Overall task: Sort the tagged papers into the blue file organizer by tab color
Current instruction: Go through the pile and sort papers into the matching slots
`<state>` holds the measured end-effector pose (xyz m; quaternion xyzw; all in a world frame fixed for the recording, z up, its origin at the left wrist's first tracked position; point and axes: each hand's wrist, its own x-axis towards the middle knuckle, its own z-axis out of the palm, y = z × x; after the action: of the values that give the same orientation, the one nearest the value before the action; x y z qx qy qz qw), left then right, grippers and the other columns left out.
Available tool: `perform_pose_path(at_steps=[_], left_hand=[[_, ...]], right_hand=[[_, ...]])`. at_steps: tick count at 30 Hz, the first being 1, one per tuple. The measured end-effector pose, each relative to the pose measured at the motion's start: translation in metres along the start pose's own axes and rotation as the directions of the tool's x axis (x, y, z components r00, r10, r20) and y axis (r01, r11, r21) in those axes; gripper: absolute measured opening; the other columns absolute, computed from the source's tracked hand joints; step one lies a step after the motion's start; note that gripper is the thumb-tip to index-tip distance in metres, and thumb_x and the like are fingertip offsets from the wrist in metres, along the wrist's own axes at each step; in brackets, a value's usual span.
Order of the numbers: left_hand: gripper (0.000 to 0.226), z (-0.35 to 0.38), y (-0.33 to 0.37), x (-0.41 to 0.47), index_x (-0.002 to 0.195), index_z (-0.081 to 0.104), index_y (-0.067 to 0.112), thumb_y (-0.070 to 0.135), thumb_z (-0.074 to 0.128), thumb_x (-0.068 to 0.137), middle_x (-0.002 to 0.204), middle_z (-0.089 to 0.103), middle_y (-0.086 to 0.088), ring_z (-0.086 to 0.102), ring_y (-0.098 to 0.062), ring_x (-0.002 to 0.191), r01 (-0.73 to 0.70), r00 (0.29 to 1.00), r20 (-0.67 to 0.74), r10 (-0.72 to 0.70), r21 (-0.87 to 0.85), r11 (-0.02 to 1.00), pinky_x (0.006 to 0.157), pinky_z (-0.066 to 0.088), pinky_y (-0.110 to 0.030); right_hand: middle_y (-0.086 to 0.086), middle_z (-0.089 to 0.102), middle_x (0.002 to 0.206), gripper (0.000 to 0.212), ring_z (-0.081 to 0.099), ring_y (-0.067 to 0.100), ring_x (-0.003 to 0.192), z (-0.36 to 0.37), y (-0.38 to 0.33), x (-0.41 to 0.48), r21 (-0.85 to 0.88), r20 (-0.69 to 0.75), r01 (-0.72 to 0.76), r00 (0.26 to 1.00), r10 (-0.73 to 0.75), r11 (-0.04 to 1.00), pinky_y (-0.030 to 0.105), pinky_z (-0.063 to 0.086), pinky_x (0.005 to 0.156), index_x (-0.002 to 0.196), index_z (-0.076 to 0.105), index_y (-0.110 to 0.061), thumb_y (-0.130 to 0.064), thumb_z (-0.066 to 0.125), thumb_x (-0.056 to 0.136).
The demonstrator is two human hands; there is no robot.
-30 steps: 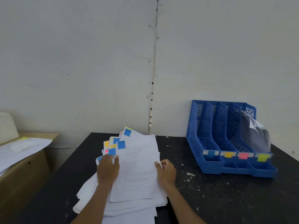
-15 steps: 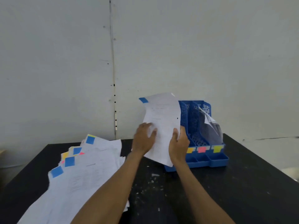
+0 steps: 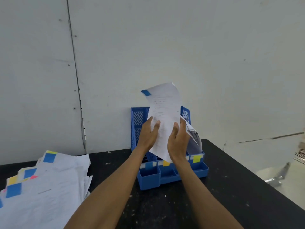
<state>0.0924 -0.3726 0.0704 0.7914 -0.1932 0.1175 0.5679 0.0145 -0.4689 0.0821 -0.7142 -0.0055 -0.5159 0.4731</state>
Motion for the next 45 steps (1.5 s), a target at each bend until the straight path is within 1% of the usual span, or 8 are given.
perform_pose_path(at_steps=[7,11,15,21,24,36,41,45], left_hand=[[0.072,0.001,-0.024,0.014,0.155,0.014,0.022,0.062,0.025,0.096,0.161,0.015,0.004,0.016,-0.015,0.147,0.104,0.994,0.050,-0.100,-0.070,0.992,0.118,0.012,-0.036],[0.091,0.000,-0.041,0.022,0.155,0.005,0.025,0.078,0.023,0.082,0.162,0.006,0.006,0.007,-0.013,0.148,0.170,0.984,0.071,-0.162,-0.118,0.978,0.122,0.007,-0.043],[0.091,-0.002,-0.050,0.025,0.155,0.001,0.026,0.077,0.028,0.084,0.162,0.002,0.006,0.004,-0.012,0.149,0.175,0.984,0.065,-0.166,-0.170,0.970,0.122,0.005,-0.042],[0.092,-0.008,-0.049,0.029,0.153,0.000,0.036,0.083,0.033,0.080,0.161,0.002,0.014,0.005,-0.007,0.148,0.079,0.997,0.011,-0.079,-0.256,0.964,0.122,0.009,-0.045],[0.080,-0.015,-0.048,0.026,0.152,-0.001,0.038,0.072,0.029,0.086,0.162,0.003,0.010,0.009,-0.013,0.148,0.051,0.998,-0.026,-0.059,-0.234,0.971,0.121,0.012,-0.046],[0.097,-0.021,-0.032,0.015,0.151,0.031,0.017,0.082,0.031,0.079,0.158,0.024,-0.006,0.029,-0.021,0.141,0.351,0.893,0.367,-0.261,-0.204,0.914,0.113,0.025,-0.034],[0.086,-0.041,-0.024,0.003,0.143,0.045,0.022,0.080,0.027,0.083,0.147,0.043,-0.001,0.043,-0.017,0.130,0.297,0.927,0.276,-0.255,-0.120,0.947,0.099,0.038,-0.027],[0.068,-0.087,-0.033,-0.013,0.115,0.070,0.021,0.071,0.032,0.089,0.121,0.066,-0.004,0.062,-0.016,0.109,0.197,0.980,0.035,-0.194,-0.140,0.970,0.098,0.046,-0.034]], right_hand=[[-0.004,0.066,0.104,0.033,0.063,0.000,0.088,0.049,0.026,-0.027,0.096,0.084,-0.022,0.996,0.014,0.995,0.013,0.049,0.070,0.134,0.042,-0.013,-0.020,0.030,0.105],[-0.004,0.060,0.070,0.020,0.058,0.005,0.060,0.077,0.046,-0.046,0.096,0.205,-0.198,0.963,0.176,0.975,0.015,0.040,0.051,0.117,0.048,-0.016,-0.019,0.032,0.105],[0.005,0.066,0.076,0.026,0.064,0.020,0.067,0.090,0.055,-0.050,0.059,0.411,-0.360,0.859,0.306,0.931,0.029,0.054,0.057,0.093,0.058,-0.010,-0.020,0.036,0.104],[0.007,0.062,0.070,0.019,0.056,0.022,0.059,0.092,0.060,-0.048,-0.089,0.512,-0.215,0.828,0.230,0.973,0.040,0.047,0.055,0.086,0.056,-0.007,-0.009,0.042,0.099],[0.010,0.064,0.081,0.010,0.056,0.019,0.067,0.095,0.062,-0.050,-0.311,0.662,-0.057,0.703,0.259,0.949,0.038,0.052,0.062,0.094,0.058,-0.004,-0.004,0.048,0.093],[0.015,0.062,0.113,0.035,0.062,0.029,0.099,0.075,0.022,-0.053,-0.675,0.306,-0.214,0.790,0.532,0.706,0.036,0.051,0.076,0.112,0.055,-0.004,-0.036,0.049,0.098],[0.020,0.030,0.146,0.092,0.040,0.035,0.121,0.075,0.004,-0.059,-0.597,0.059,-0.250,0.934,0.353,0.763,0.042,0.047,0.084,0.152,0.004,-0.008,-0.026,0.065,0.086],[0.015,0.039,0.141,0.072,0.040,0.031,0.122,0.089,-0.018,-0.074,-0.399,-0.014,-0.051,0.999,0.050,0.915,0.042,0.045,0.090,0.147,0.026,-0.008,-0.011,0.063,0.085]])
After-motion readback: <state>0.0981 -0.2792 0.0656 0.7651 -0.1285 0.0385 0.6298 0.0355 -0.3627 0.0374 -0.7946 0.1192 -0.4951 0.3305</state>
